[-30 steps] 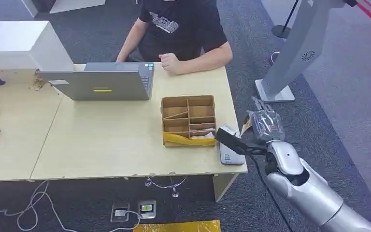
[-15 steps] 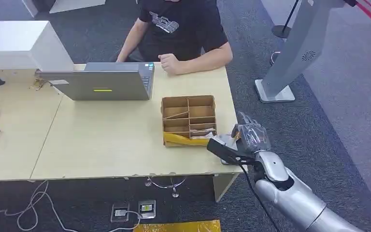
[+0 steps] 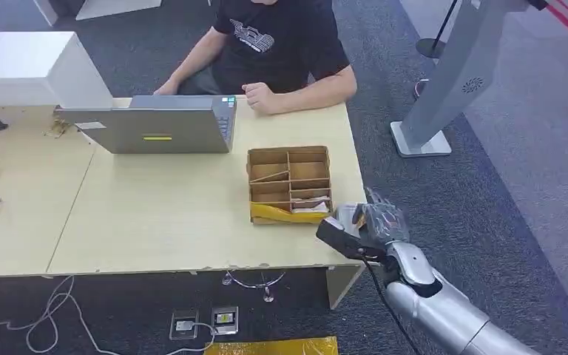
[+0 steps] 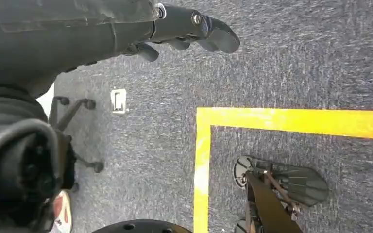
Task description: Pass the card to the sensor for recognition and then transmit it.
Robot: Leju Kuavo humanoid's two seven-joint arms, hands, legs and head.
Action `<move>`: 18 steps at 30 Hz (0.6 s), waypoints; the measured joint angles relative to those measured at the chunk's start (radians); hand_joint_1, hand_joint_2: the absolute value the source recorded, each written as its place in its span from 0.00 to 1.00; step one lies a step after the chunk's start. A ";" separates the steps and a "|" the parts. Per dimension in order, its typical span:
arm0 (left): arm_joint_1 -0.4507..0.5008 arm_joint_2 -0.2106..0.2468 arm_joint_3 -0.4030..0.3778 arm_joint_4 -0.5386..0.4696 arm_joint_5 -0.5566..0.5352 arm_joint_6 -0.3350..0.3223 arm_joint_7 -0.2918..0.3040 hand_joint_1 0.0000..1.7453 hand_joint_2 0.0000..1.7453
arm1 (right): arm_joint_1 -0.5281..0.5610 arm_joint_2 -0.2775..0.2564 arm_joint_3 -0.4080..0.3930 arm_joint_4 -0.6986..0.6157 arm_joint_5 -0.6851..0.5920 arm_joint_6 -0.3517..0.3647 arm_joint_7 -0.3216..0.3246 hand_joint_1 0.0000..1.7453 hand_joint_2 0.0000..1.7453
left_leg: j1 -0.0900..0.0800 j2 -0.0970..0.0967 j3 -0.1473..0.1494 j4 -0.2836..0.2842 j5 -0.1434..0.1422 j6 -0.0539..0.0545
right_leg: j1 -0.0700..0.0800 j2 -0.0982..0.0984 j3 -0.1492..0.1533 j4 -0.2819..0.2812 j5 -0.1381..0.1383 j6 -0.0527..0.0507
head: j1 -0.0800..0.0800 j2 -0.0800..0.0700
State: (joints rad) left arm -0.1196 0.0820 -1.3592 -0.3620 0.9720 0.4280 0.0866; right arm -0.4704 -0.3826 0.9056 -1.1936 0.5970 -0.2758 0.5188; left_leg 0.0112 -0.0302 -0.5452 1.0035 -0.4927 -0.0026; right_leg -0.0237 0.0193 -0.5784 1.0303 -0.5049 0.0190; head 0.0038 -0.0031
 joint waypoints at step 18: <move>0.000 0.000 0.000 0.000 0.011 0.003 0.000 0.00 0.00 | -0.009 0.019 0.024 0.059 -0.035 -0.048 -0.019 1.00 1.00 | 0.000 0.002 0.002 0.000 0.000 0.000 | 0.000 0.001 0.002 0.000 0.000 0.000 | 0.000 0.000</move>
State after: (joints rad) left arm -0.1193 0.0820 -1.3592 -0.3620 0.9827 0.4311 0.0866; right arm -0.4791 -0.3639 0.9293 -1.1345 0.5615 -0.3243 0.4993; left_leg 0.0112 -0.0287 -0.5428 1.0035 -0.4927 -0.0027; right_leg -0.0237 0.0198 -0.5767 1.0303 -0.5048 0.0191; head 0.0038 -0.0031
